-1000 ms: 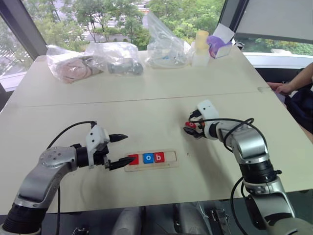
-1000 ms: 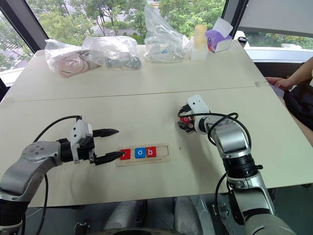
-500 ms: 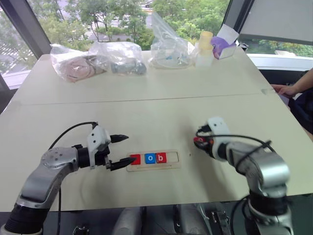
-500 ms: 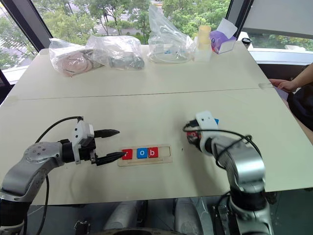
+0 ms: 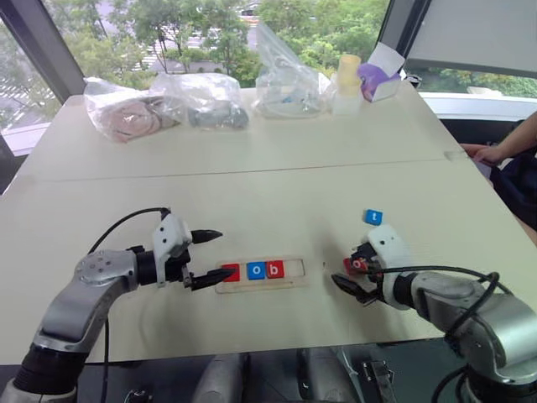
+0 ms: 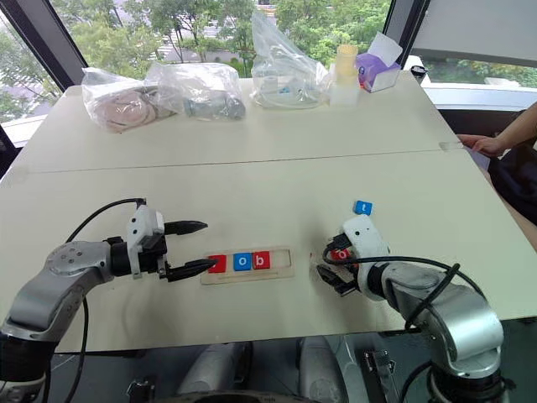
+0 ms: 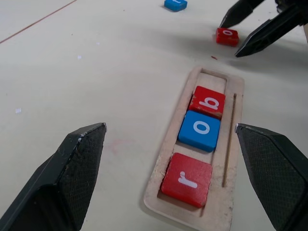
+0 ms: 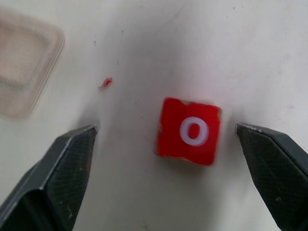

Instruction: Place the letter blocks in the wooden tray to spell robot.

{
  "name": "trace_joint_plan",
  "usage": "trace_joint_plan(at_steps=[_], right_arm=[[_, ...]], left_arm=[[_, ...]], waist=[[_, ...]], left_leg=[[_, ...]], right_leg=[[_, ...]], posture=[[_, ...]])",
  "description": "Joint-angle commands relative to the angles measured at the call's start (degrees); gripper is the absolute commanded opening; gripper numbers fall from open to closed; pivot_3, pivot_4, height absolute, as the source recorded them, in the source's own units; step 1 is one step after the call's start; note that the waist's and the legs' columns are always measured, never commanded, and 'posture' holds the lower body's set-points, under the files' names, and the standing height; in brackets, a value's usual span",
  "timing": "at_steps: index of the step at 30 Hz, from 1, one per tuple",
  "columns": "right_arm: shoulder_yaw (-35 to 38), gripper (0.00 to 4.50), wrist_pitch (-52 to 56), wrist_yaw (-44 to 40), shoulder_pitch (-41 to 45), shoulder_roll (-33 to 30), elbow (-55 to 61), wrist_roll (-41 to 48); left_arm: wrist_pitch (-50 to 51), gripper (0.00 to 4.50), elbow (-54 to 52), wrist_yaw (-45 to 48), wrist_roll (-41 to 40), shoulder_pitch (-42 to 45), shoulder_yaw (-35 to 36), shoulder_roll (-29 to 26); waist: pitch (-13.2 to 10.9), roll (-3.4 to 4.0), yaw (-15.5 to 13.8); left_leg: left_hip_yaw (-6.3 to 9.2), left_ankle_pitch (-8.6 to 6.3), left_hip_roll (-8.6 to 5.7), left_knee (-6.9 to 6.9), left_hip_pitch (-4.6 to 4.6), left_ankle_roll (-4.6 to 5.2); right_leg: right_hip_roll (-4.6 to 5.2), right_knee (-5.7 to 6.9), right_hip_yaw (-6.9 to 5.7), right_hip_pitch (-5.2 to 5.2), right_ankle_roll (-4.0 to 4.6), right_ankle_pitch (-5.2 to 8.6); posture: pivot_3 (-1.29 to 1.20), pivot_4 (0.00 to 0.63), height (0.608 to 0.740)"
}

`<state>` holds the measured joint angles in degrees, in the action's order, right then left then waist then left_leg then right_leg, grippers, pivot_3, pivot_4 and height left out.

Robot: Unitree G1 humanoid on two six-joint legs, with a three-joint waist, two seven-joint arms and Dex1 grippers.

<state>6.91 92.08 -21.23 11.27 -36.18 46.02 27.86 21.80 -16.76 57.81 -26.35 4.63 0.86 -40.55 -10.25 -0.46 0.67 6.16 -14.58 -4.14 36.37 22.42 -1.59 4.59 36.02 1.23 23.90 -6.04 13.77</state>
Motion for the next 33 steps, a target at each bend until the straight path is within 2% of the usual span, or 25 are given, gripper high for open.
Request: trace_joint_plan(at_steps=[1, 3, 5, 8, 14, 17, 24, 27, 32, 33], right_arm=[[-1.6, 4.48, -6.3, -7.6, 2.2, -8.7, -0.3, 2.0], [-4.2, 4.48, -21.1, -17.0, 0.4, -17.5, -4.5, -0.6], [-7.0, 4.48, -41.7, -27.1, -3.4, -24.5, -9.9, -6.3], [-7.9, 4.48, -58.7, -38.3, -5.4, -27.7, -17.7, -8.0], [-14.7, 4.48, -75.6, -47.3, 2.4, -24.3, -35.6, -13.6], [-16.8, 4.48, -80.1, -49.3, 5.5, -21.8, -41.6, -16.1], [-19.7, 4.48, -86.4, -53.2, 7.9, -20.2, -48.3, -20.0], [-19.8, 3.62, -87.4, -53.9, 8.1, -19.6, -48.9, -20.3], [-19.2, 1.14, -88.1, -54.3, 8.3, -18.3, -49.4, -20.4], [-19.0, 1.14, -87.8, -54.2, 8.4, -18.0, -49.1, -20.1]], left_arm=[[-1.2, 4.5, -0.8, 0.3, 0.1, 0.8, 0.0, 0.2], [-1.2, 4.5, -0.8, 0.2, 0.1, 1.0, -0.2, 0.5], [-1.1, 4.5, -0.9, 0.0, 0.2, 1.1, -0.4, 0.7], [-1.0, 4.5, -1.0, -0.2, 0.2, 1.3, -0.4, 1.0], [-1.1, 4.5, -1.7, -0.8, 0.5, 0.8, -0.3, 1.4], [-1.2, 4.5, -1.7, -0.7, 0.6, 0.5, -0.1, 1.2], [-0.9, 4.5, -2.3, -1.0, 0.4, -0.1, 0.4, 0.8], [-0.6, 4.5, -2.5, -1.1, 0.2, -0.1, 0.5, 0.7], [-0.6, 4.5, -2.5, -1.1, 0.3, 0.0, 0.5, 0.6], [-0.6, 4.5, -2.5, -1.2, 0.3, -0.1, 0.5, 0.6]], waist=[[0.0, -0.03, 0.0], [0.0, 0.03, -0.1], [0.0, 0.0, -0.1], [-0.1, -0.02, 0.1], [-0.1, -0.04, 0.2], [-0.1, -0.03, 0.0], [-0.1, -0.01, -0.1], [-0.1, -0.01, -0.1], [-0.1, -0.01, 0.0], [-0.1, -0.01, 0.0]], left_leg=[[0.02, 0.0, 0.02, -0.02, 0.0, 0.0], [0.04, 0.0, 0.04, -0.05, 0.02, 0.0], [0.03, -0.02, 0.02, -0.05, 0.01, 0.04], [0.0, -0.06, 0.02, -0.06, -0.02, 0.11], [-0.01, -0.07, 0.05, 0.0, -0.09, 0.11], [0.03, -0.06, 0.06, 0.01, -0.1, 0.1], [0.05, -0.07, 0.01, -0.05, -0.06, 0.1], [0.07, -0.07, 0.02, -0.04, -0.07, 0.1], [0.07, -0.06, 0.03, 0.0, -0.1, 0.09], [0.07, -0.06, 0.04, 0.0, -0.11, 0.08]], right_leg=[[-0.01, 0.0, -0.02, 0.0, 0.0, 0.0], [-0.02, -0.03, -0.09, -0.01, -0.03, 0.02], [0.0, -0.12, -0.18, -0.13, -0.13, 0.07], [0.0, -0.32, -0.19, -0.25, -0.17, 0.07], [0.0, -0.41, -0.13, -0.35, -0.12, 0.04], [0.02, -0.4, -0.13, -0.35, -0.1, 0.04], [0.08, -0.48, -0.13, -0.33, -0.11, 0.03], [0.1, -0.47, -0.14, -0.34, -0.1, 0.03], [0.09, -0.46, -0.1, -0.37, -0.06, 0.01], [0.09, -0.45, -0.1, -0.37, -0.05, 0.01]], posture=[[0.0, 0.15, 0.74], [0.0, 0.15, 0.74], [0.0, 0.15, 0.74], [0.0, 0.15, 0.74], [0.0, 0.15, 0.74], [0.0, 0.15, 0.74], [0.0, 0.15, 0.74], [0.0, 0.15, 0.74], [0.0, 0.15, 0.74], [0.0, 0.15, 0.74]])
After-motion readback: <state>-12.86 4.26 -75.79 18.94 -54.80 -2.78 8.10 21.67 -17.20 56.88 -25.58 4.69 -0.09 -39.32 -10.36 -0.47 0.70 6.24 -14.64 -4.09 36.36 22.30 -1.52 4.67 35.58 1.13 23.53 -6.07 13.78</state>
